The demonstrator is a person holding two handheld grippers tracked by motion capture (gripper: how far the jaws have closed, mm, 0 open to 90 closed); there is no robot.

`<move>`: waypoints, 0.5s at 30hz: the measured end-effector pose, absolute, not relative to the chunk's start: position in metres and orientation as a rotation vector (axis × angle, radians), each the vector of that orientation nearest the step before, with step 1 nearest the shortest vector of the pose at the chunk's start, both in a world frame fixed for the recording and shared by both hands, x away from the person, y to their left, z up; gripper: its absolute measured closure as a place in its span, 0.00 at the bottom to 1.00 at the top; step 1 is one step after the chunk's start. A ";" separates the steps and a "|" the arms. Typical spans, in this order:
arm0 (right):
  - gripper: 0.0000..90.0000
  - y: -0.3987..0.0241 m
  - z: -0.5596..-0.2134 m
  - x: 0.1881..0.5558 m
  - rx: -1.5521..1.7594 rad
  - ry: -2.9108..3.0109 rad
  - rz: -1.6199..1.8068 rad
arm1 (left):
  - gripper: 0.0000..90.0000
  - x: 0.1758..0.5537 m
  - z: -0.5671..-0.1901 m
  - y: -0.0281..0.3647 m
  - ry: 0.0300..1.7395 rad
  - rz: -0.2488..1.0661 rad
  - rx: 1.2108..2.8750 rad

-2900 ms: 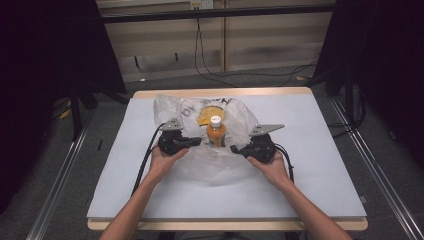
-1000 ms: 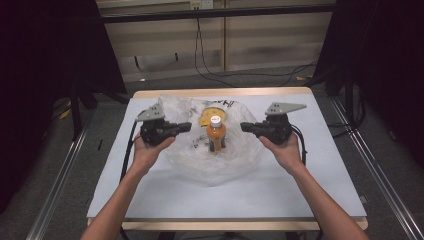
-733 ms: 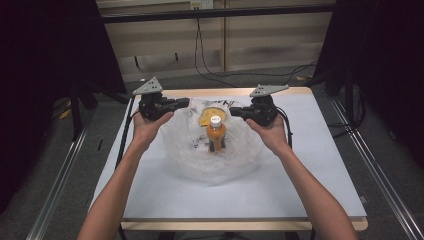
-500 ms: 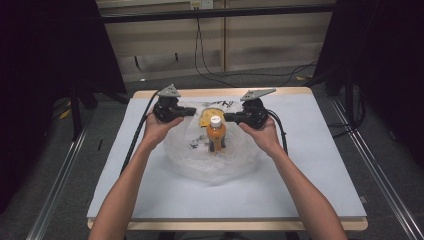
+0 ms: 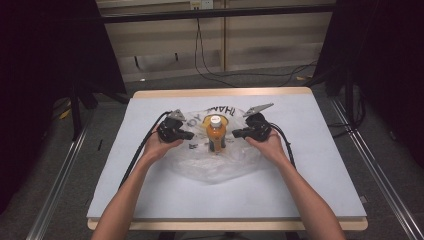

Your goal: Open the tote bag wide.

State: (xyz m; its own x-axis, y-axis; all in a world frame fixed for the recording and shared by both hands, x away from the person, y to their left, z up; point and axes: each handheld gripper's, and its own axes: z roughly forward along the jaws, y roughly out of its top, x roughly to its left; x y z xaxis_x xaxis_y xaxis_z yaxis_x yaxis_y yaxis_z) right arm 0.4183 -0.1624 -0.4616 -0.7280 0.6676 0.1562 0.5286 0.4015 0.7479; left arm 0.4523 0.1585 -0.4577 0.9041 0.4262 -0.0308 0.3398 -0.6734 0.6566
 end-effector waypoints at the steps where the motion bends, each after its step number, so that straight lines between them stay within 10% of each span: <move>1: 1.00 -0.165 -0.465 0.418 1.077 2.487 1.217 | 1.00 0.451 -0.460 0.159 0.564 0.162 2.356; 15: 1.00 -0.203 -0.490 0.413 1.182 2.407 1.147 | 1.00 0.434 -0.480 0.182 0.601 0.129 2.312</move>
State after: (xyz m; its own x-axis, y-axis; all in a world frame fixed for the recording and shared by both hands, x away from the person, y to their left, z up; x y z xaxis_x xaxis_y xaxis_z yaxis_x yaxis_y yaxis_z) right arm 0.4134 -0.2027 -0.4902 -0.6503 0.7484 0.1305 0.5726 0.3700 0.7316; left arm 0.4341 0.1821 -0.4799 0.8856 0.4574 -0.0810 0.3840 -0.6227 0.6818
